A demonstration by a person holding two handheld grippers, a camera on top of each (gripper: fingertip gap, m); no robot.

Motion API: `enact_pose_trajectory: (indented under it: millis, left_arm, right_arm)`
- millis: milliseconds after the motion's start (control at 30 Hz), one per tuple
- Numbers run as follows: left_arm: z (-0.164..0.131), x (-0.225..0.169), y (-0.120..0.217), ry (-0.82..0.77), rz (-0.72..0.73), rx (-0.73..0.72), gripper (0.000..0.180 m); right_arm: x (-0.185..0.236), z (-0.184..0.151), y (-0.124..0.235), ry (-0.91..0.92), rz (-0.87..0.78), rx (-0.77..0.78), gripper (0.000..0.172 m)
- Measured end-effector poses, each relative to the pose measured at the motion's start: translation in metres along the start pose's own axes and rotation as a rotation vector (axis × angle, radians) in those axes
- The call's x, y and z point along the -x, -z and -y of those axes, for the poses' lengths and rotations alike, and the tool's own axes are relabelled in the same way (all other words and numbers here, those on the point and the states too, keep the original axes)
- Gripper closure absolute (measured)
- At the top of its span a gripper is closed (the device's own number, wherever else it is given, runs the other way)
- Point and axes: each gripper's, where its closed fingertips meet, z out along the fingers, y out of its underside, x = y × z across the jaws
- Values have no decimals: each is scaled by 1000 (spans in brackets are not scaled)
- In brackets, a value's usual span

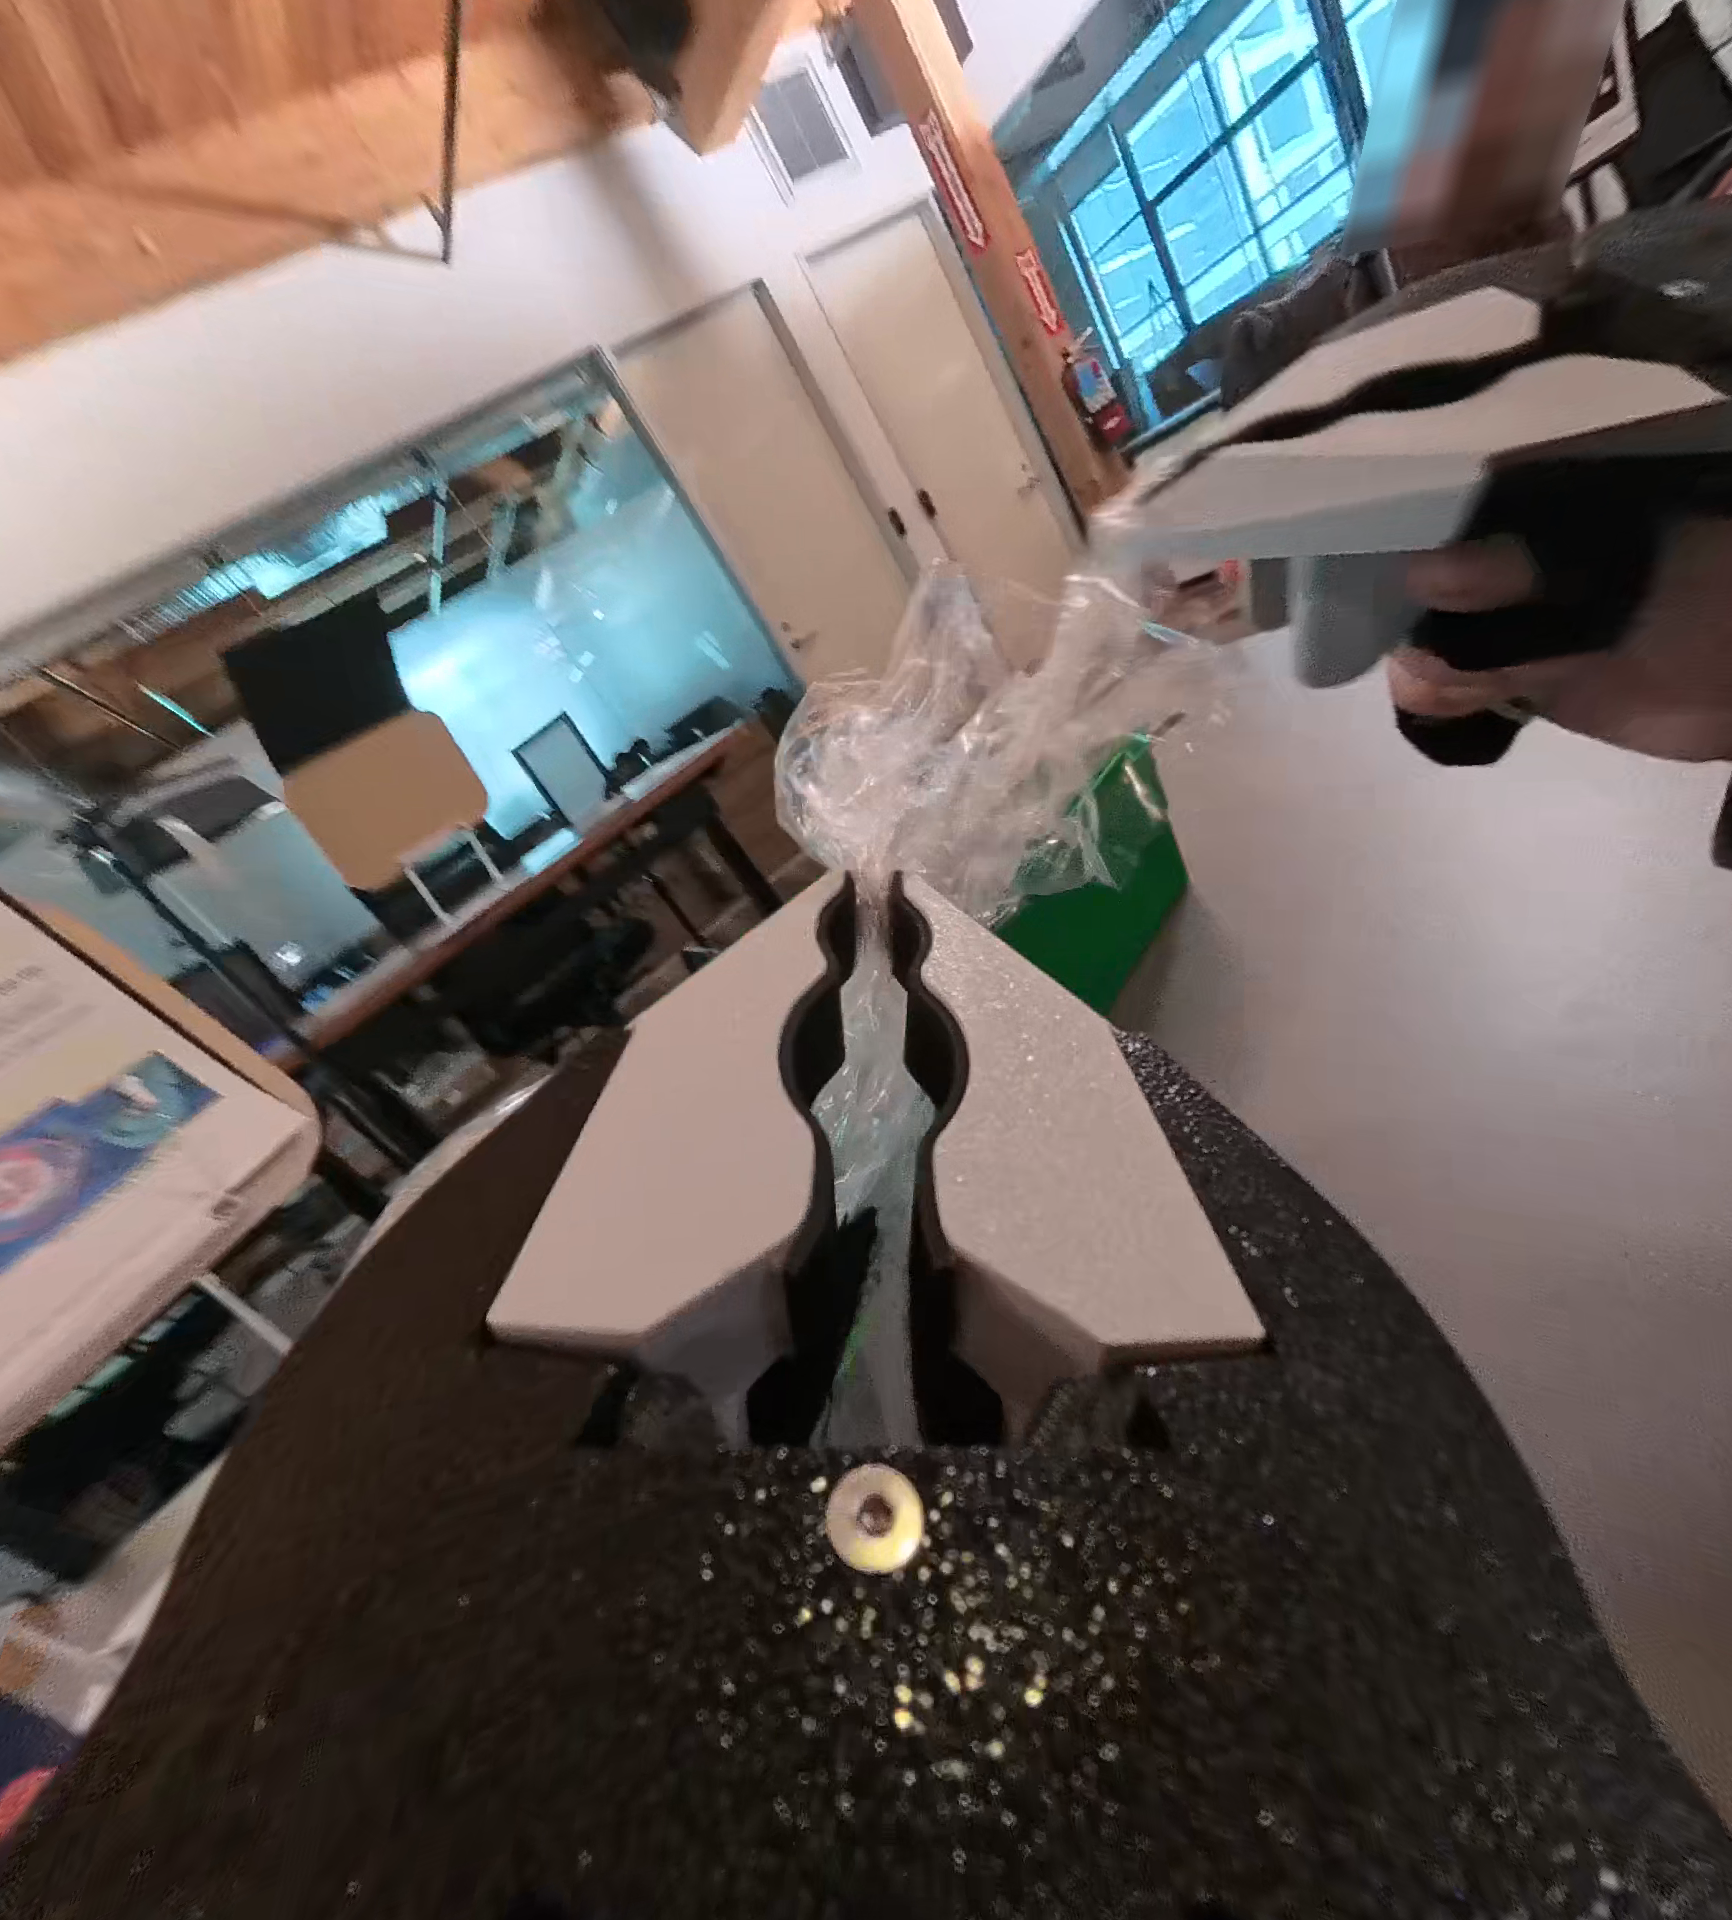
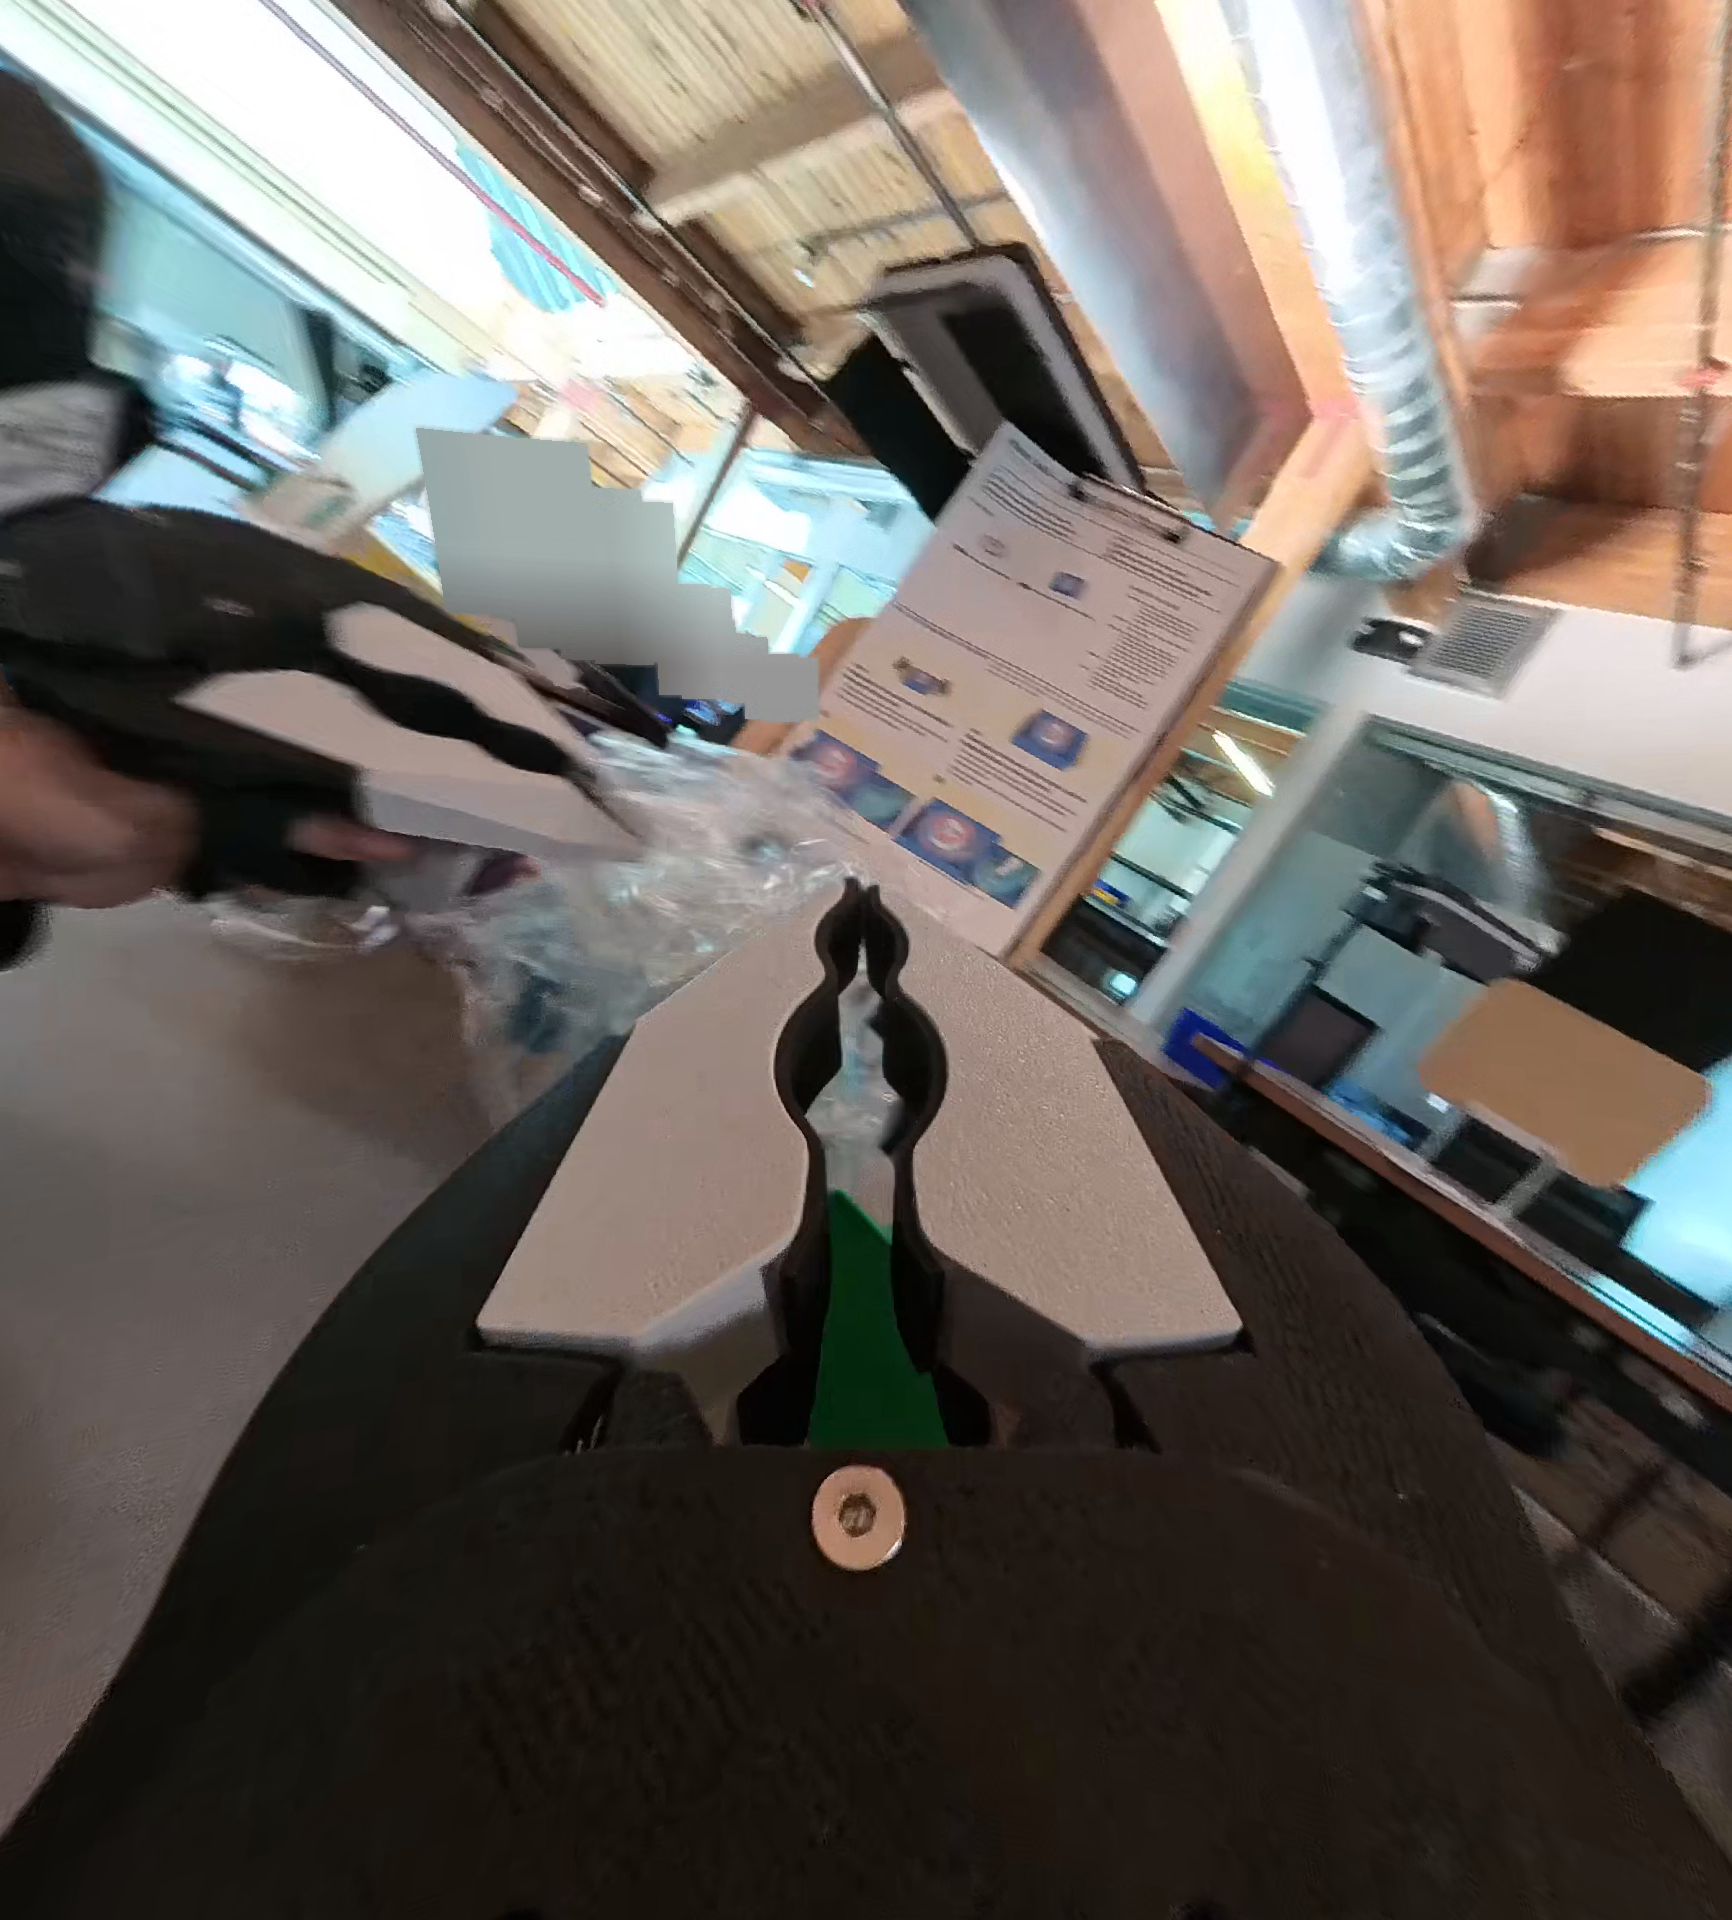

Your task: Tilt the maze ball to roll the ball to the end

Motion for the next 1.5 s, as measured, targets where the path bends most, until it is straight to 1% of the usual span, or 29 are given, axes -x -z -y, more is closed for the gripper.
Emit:
enact_pose_trajectory:
  millis: [100, 167, 233, 267, 300, 333, 367, 400, 467, 500, 533, 567, 600, 667, 767, 833, 867, 933, 1000, 1033, 1100, 1167, 1300, 1367, 1433, 1500]
  left_arm:
    - [1, -18, 15, -94, 37, -33, 179]
    - [-3, -33, 22, -158, 63, -35, 179]
    - [-9, -49, 25, -242, 72, -26, 180]
    - [-11, -56, 27, -282, 77, -25, 180]
    - [-13, -63, 29, -305, 75, -27, 180]
    - [-14, -68, 31, -317, 76, -34, 180]
    - [-16, -72, 34, -325, 77, -39, 180]
    - [-17, -74, 37, -334, 80, -44, 180]
    - [-22, -78, 42, -353, 66, -35, 180]
    - [-24, -80, 45, -355, 51, -31, 180]
    - [-27, -83, 47, -360, 39, -26, 180]
    - [-30, -85, 50, -370, 30, -17, 180]
    - [-33, -87, 52, -384, 24, -9, 180]
    - [-38, -89, 58, -417, 18, 11, 180]
    - [-46, -90, 66, -422, 6, 40, 180]
    - [-52, -88, 73, -411, 4, 61, 180]
    - [-56, -86, 77, -407, 9, 76, 180]
    - [-61, -79, 86, -401, 36, 102, 180]
    - [-66, -66, 98, -390, 82, 124, 180]
    - [-70, -58, 104, -389, 108, 139, 180]
    - [-75, -41, 115, -392, 141, 173, 180]
    - [-81, -32, 126, -332, 130, 208, 180]
    - [-98, -20, 159, -235, 123, 260, 180]
    - [-105, -16, 177, -174, 125, 267, 180]
    - [-106, -13, 191, -69, 114, 239, 180]
    - [-101, -9, 199, 42, 107, 186, 180]
  right_arm:
    - [-8, -9, -9, 40, -111, 68, 172]
    - [-6, -13, -14, 99, -140, 107, 172]
    - [-1, -16, -17, 139, -124, 131, 172]
    - [5, -12, -17, 143, -92, 102, 169]
    - [10, -5, -14, 122, -51, 57, 163]
    - [12, 0, -11, 59, -14, 22, 149]
    - [11, 3, -6, -52, 23, 2, 136]
    - [9, 3, 0, -196, 63, -14, 128]
    - [-1, -3, 7, -446, 87, -49, 129]
    - [-5, -8, 6, -513, 85, -47, 131]
    - [-4, -16, 1, -557, 97, -2, 128]
    - [4, -24, -8, -574, 139, 75, 123]
    - [16, -32, -18, -564, 189, 158, 122]
    - [41, -42, -39, -485, 266, 285, 118]
    - [75, -57, -68, -269, 340, 421, 111]
    - [88, -70, -83, -95, 345, 500, 112]
    - [92, -75, -90, -29, 338, 528, 116]
    - [94, -81, -101, 55, 306, 562, 131]
    - [90, -83, -109, 101, 249, 581, 154]
    - [87, -84, -112, 115, 213, 585, 158]
    - [76, -88, -117, 142, 127, 594, 160]
    - [65, -94, -120, 129, 62, 608, 161]
    - [50, -105, -118, 68, -8, 610, 163]
    - [47, -106, -115, 48, -16, 597, 163]
    - [45, -106, -114, 47, -24, 587, 162]
    - [44, -106, -113, 56, -33, 585, 165]
